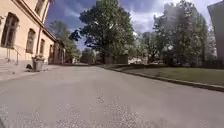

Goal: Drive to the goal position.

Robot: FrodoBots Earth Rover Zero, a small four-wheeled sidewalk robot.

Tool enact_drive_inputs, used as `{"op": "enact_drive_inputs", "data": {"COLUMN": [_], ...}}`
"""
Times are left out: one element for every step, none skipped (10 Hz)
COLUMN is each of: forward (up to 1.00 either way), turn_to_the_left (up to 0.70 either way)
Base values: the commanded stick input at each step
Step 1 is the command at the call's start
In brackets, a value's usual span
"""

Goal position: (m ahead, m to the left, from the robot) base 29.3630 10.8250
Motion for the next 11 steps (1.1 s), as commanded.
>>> {"op": "enact_drive_inputs", "data": {"forward": [0.70,0.70,0.70,0.70,0.70,0.70,0.70,0.70,0.70,0.70,0.70], "turn_to_the_left": [0.06,0.06,0.06,0.06,0.06,0.06,0.06,0.06,0.06,0.06,0.06]}}
